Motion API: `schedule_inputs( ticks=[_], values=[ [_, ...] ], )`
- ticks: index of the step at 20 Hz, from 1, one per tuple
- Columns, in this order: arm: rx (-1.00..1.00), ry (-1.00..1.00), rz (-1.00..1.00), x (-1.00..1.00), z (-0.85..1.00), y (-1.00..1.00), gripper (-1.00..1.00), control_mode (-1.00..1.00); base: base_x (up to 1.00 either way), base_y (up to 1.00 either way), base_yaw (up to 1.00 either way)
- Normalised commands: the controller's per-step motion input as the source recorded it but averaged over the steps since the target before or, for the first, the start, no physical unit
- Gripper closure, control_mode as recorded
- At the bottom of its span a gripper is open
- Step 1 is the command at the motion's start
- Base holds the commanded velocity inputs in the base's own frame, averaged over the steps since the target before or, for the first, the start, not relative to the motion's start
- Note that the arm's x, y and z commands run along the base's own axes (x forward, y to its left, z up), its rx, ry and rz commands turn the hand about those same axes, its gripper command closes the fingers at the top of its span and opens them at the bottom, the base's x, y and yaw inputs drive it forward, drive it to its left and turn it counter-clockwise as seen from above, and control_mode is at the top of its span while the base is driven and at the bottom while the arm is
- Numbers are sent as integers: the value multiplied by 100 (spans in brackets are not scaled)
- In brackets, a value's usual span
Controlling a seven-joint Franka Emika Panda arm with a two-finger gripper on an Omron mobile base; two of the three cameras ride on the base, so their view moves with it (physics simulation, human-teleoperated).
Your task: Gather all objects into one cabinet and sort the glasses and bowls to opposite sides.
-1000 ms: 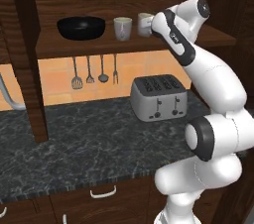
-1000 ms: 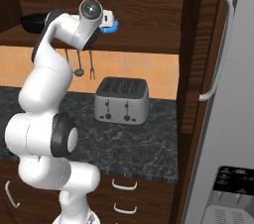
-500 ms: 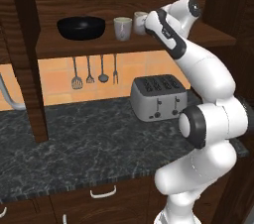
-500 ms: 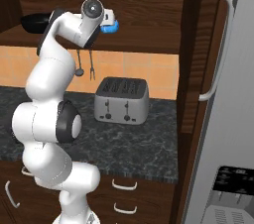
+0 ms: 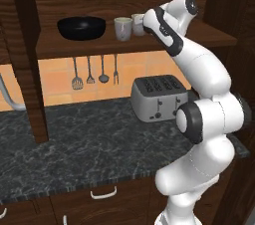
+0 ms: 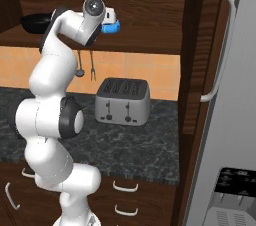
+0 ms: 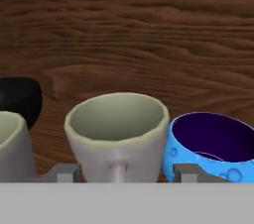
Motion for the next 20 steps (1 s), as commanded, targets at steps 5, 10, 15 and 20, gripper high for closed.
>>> schedule_inputs(
  ticks=[5, 10, 15, 20],
  values=[
    [1, 0, 0, -51, 0, 0, -100, -100, 0, 0, 0],
    [6, -6, 0, -100, 0, 0, -100, -100, 0, 0, 0],
    [9, -16, 0, -100, 0, 0, -100, -100, 0, 0, 0],
    [11, -24, 0, -100, 0, 0, -100, -100, 0, 0, 0]
  ],
)
